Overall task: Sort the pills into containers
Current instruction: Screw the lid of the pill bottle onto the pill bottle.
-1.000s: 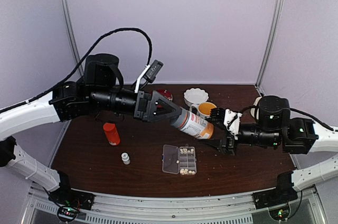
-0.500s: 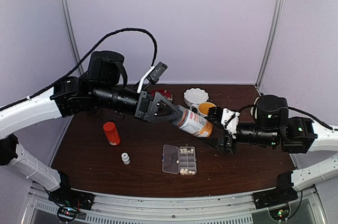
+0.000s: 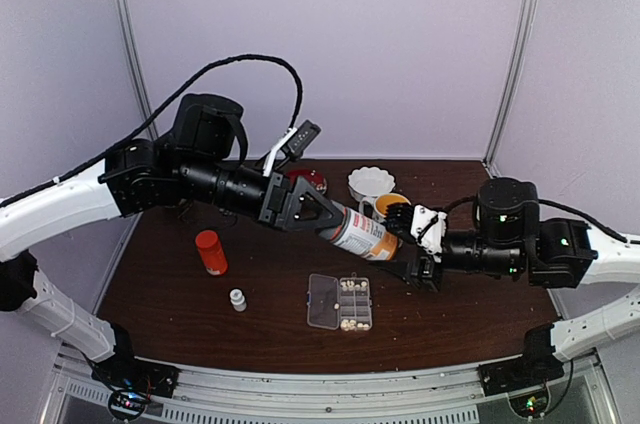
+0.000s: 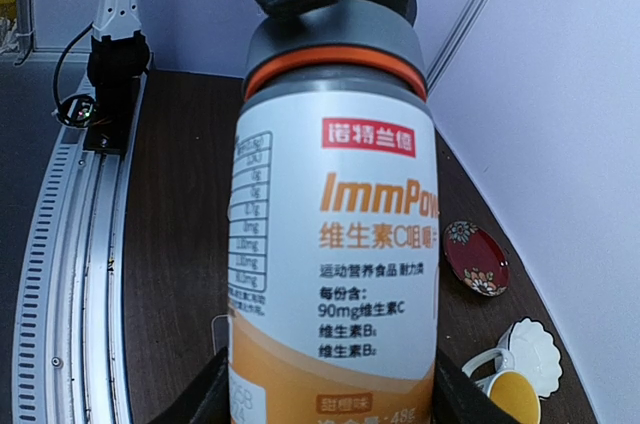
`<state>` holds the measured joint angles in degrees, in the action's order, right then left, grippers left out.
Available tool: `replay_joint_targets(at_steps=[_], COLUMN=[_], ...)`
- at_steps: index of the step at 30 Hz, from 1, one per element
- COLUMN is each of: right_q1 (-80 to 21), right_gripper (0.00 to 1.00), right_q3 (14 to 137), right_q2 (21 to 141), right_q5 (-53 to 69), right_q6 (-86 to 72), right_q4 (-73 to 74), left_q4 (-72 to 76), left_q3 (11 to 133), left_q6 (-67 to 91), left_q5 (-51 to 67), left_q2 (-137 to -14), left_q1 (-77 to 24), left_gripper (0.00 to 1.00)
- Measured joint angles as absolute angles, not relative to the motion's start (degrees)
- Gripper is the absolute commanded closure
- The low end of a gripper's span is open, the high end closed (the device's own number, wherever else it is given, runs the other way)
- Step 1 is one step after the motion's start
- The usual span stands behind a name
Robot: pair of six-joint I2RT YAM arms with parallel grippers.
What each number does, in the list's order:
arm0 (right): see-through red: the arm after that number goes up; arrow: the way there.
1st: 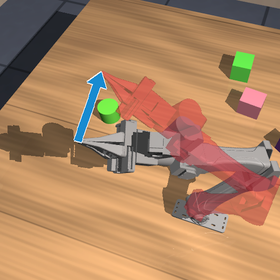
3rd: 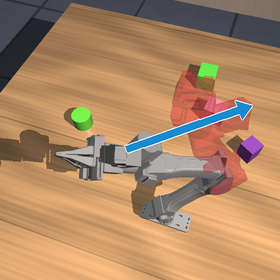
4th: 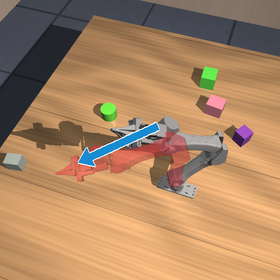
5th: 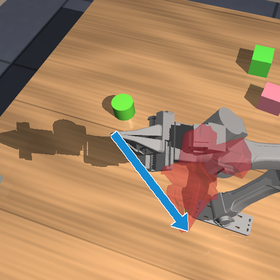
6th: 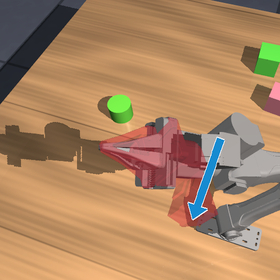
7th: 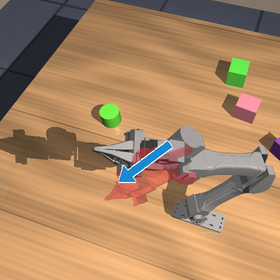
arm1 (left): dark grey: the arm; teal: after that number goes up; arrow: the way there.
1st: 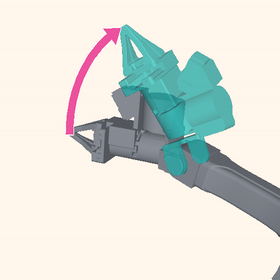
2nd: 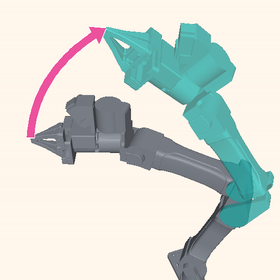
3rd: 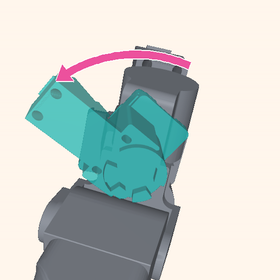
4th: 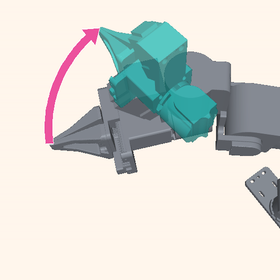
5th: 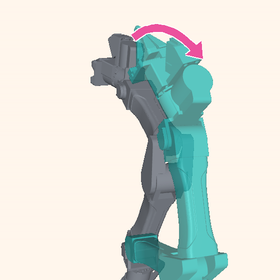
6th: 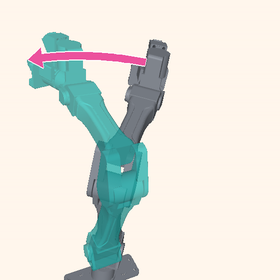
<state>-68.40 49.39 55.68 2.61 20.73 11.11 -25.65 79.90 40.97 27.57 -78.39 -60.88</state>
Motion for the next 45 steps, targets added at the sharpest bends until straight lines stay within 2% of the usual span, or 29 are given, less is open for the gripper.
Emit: replay_joint_targets(at_steps=[4,15,23,26,31,38,41,45], right_q1=[-68.40,-68.40,-68.40,-68.42,-68.42,-68.42,-68.42,-68.49], right_gripper=[1.00,1.00,1.00,1.00,1.00,1.00,1.00,1.00], right_q3=[49.45,49.47,49.47,49.47,49.50,49.58,49.58,49.74], right_q2=[55.88,56.25,56.71,56.71,56.73,57.32,57.41,57.54], right_q5=[2.55,2.11,1.85,1.67,1.45,1.41,1.39,1.43], right_q6=[20.82,20.80,20.78,20.80,20.78,20.75,20.75,20.75], right_q4=[11.42,12.56,12.93,13.10,13.13,13.41,13.56,13.58], left_q4=[-27.16,-28.93,-29.89,-30.15,-30.15,-31.00,-31.53,-31.81], left_q3=[80.64,81.14,81.14,81.14,81.14,81.17,81.23,81.23], left_q6=[40.49,39.64,39.20,39.09,38.94,38.65,38.48,37.95], left_q5=[27.11,25.89,25.71,25.67,25.74,25.78,25.78,25.58], left_q2=[-79.07,-79.11,-79.57,-79.77,-79.90,-80.47,-80.66,-80.71], left_q1=[-60.90,-60.90,-60.90,-60.88,-60.90,-60.90,-60.90,-60.77], left_gripper=[0.35,0.22,0.32,0.33,0.26,0.27,0.35,0.60])
